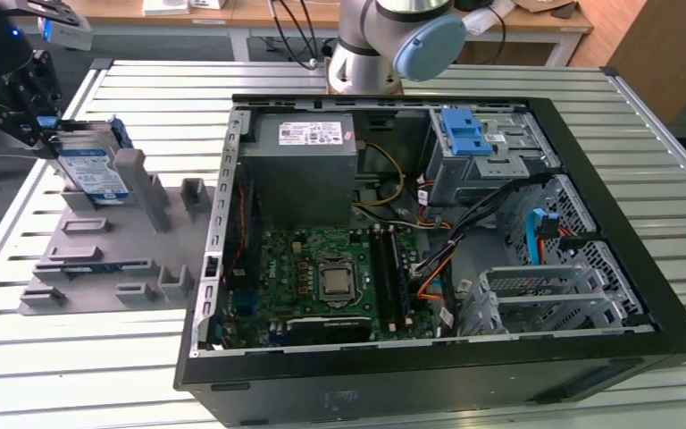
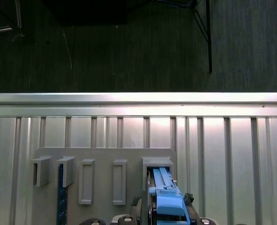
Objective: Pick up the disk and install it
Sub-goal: 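Pick up the disk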
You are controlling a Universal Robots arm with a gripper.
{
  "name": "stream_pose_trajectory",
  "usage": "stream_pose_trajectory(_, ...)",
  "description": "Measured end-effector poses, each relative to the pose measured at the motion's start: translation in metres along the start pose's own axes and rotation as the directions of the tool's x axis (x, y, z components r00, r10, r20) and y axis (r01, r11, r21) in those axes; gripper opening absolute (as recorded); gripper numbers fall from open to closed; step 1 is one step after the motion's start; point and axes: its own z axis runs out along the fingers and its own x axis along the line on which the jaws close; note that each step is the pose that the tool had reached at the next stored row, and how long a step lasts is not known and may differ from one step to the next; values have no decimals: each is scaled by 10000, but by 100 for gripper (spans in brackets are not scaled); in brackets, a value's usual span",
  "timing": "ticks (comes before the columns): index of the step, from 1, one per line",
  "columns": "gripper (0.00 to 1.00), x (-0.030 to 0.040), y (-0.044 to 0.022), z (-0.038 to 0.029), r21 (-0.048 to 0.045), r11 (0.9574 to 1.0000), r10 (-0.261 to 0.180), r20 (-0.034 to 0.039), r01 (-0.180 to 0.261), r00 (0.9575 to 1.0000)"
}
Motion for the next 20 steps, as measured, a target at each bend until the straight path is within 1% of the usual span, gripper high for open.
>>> stream_pose_trajectory(2, 45, 0, 0, -1, -1, 10000, 0, 0, 0, 10000)
stream_pose_trajectory(3, 36, 0, 0, -1, 0, 10000, 0, 0, 0, 10000)
stream_pose_trajectory(13, 36, 0, 0, -5, -1, 10000, 0, -1, 0, 10000)
stream_pose_trajectory(20, 36, -1, 1, -41, -1, 10000, 0, -1, 0, 10000)
